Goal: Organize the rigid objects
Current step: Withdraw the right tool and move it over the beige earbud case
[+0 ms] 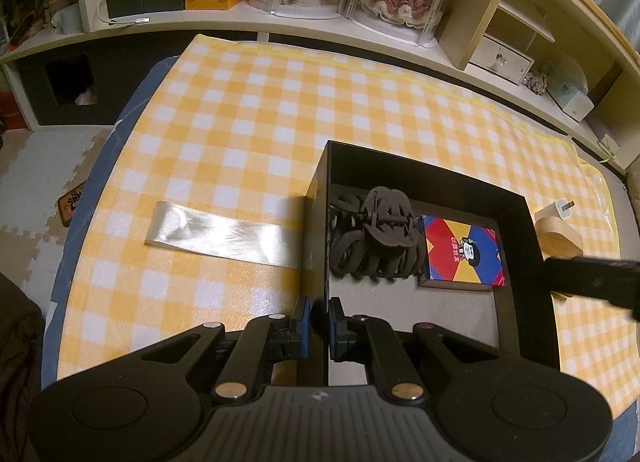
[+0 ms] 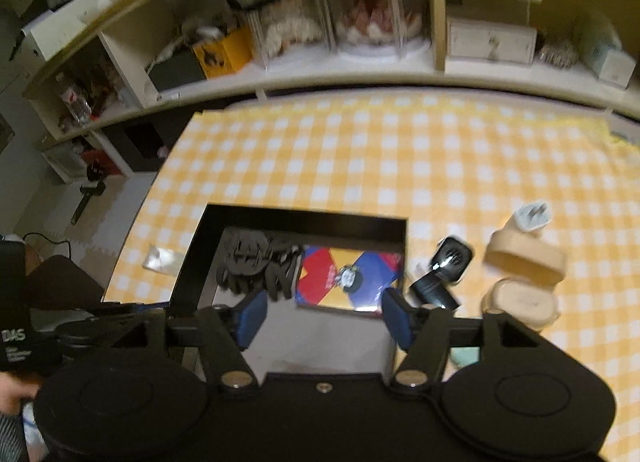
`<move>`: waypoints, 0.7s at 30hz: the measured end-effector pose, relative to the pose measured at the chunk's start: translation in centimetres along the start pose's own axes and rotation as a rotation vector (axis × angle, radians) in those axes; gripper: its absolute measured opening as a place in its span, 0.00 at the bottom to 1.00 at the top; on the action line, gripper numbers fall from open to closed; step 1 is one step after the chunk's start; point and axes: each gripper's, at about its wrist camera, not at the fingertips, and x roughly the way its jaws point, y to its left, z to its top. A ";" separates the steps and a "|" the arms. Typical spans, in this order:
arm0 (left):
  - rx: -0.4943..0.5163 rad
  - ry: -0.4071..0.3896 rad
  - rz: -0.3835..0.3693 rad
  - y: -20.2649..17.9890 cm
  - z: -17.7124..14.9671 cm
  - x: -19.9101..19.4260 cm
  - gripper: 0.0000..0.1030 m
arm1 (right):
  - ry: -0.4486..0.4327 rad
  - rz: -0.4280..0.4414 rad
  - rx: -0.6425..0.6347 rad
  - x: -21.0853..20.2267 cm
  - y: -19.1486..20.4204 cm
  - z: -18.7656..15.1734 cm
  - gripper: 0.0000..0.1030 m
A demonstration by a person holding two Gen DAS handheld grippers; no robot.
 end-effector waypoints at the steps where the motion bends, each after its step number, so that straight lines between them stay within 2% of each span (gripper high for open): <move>1: 0.000 0.000 0.000 0.0 0.0 0.0 0.09 | -0.016 -0.003 -0.005 -0.6 -0.2 0.0 0.71; 12: 0.017 0.001 0.019 -0.6 0.0 -0.1 0.08 | -0.139 -0.043 -0.042 -4.6 -2.4 -0.9 0.93; 15: 0.022 0.003 0.026 -0.7 0.0 -0.1 0.08 | -0.183 -0.038 -0.041 -5.1 -3.5 -1.2 0.97; 21: 0.031 0.004 0.040 -1.0 0.0 -0.2 0.08 | -0.211 -0.095 -0.031 -5.2 -5.5 -1.5 0.99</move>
